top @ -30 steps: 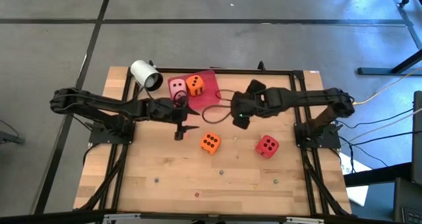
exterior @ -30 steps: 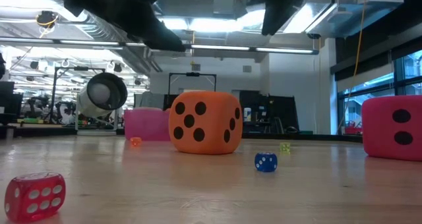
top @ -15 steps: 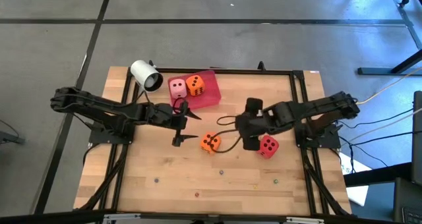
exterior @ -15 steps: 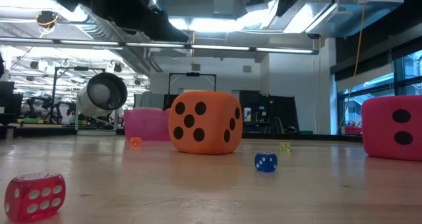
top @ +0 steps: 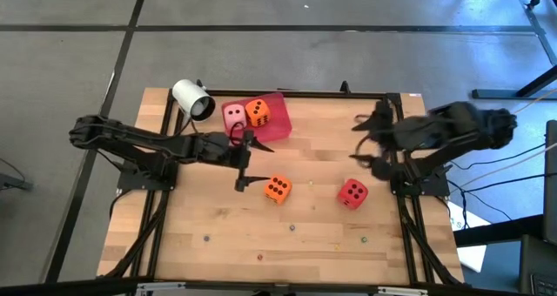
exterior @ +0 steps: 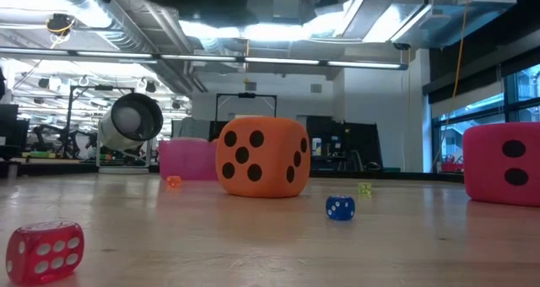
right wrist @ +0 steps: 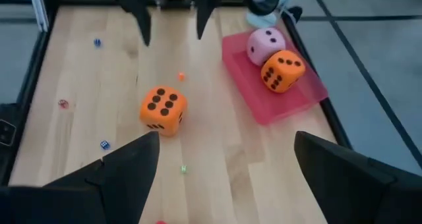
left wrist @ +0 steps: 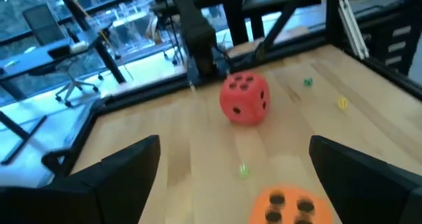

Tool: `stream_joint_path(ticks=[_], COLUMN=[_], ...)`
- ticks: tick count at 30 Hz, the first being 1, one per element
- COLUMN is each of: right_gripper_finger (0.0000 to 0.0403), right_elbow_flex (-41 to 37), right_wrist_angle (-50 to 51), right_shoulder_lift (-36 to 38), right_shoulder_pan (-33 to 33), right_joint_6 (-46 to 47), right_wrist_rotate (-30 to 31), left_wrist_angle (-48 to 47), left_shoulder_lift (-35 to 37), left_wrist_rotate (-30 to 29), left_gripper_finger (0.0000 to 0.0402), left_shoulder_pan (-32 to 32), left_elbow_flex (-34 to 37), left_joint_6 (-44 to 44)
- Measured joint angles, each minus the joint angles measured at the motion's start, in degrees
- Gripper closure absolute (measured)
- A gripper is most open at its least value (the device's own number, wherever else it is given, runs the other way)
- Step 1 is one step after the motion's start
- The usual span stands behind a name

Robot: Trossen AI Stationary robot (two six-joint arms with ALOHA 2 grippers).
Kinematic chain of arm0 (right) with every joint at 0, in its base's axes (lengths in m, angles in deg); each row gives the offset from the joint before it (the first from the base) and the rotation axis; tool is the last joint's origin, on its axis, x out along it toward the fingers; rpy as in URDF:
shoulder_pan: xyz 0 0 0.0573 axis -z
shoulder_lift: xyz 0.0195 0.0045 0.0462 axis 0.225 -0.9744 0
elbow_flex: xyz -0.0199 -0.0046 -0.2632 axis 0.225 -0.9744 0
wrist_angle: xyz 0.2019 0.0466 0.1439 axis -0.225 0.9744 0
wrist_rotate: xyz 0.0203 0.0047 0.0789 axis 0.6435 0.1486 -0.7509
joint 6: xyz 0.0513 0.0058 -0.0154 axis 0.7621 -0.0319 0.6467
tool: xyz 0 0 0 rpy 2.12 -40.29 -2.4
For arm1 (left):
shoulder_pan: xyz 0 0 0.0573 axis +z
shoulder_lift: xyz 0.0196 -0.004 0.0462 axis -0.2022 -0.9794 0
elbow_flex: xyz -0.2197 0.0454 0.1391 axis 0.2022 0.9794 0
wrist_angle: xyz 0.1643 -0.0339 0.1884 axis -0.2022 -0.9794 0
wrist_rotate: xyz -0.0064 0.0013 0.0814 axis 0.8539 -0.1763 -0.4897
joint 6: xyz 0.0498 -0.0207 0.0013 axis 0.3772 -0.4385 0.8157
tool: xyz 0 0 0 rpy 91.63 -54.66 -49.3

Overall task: Pick & Place Dice
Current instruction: Put the large orange die into the red bin

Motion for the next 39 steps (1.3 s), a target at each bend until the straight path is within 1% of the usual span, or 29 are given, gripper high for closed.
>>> stream_joint_path(ticks=[4, 6, 9, 11, 12, 20, 23, 29, 34, 39], right_gripper_finger=[0.0053, 0.0053, 0.0053, 0.0053, 0.0053, 0.0053, 0.0053, 0.0053, 0.0052, 0.0052], right_elbow_flex=[0.0, 0.0, 0.0, 0.0, 0.0, 0.0, 0.0, -0.02, -0.02, -0.02], right_wrist_angle=[0.23, 0.21, 0.22, 0.23, 0.25, 0.26, 0.26, 0.3, 0.32, 0.32], right_shoulder_lift=[4.6, 6.09, 6.98, 6.9, 6.77, 4.11, 3.16, 2.11, 1.78, 1.78], right_shoulder_pan=[0.0, -0.02, -0.01, 0.0, 0.0, 0.0, 0.0, 0.0, 0.0, 0.0], right_joint_6=[-0.03, 0.19, 2.65, 3.26, 3.21, 1.33, 1.33, 1.21, 1.21, 1.7], right_wrist_rotate=[-0.16, 0.21, 4.91, 8.32, 9.08, 8.33, 6.96, 4.3, 4.54, 4.56], left_wrist_angle=[-9.56, -12.66, -12.35, -12.2, -12.27, -12.07, -11.97, -9.84, -9.85, -9.49], left_shoulder_lift=[-4.49, -6.58, -8.94, -9.85, -10.14, -10.38, -10.38, -10.35, -10.36, -12.17], left_wrist_rotate=[1.66, 3.3, 4.14, 3.34, 2.61, -3.27, -3.81, -3.79, -3.72, -4.35], left_gripper_finger=[0.0009, 0.0008, 0.0008, 0.0008, 0.0008, 0.0008, 0.0008, 0.0008, 0.0008, 0.0008], left_shoulder_pan=[0.04, 0.04, -0.42, -0.89, -1.09, -3.24, -4.14, -5.2, -5.31, -5.24], left_elbow_flex=[-8.18, -11.1, -13.63, -14.21, -14.24, -14.22, -14.22, -14.22, -14.22, -14.16], left_joint_6=[3.3, 5.07, 5.18, 5.36, 5.36, 5.49, 4.74, 0.14, 0.33, 1.76])
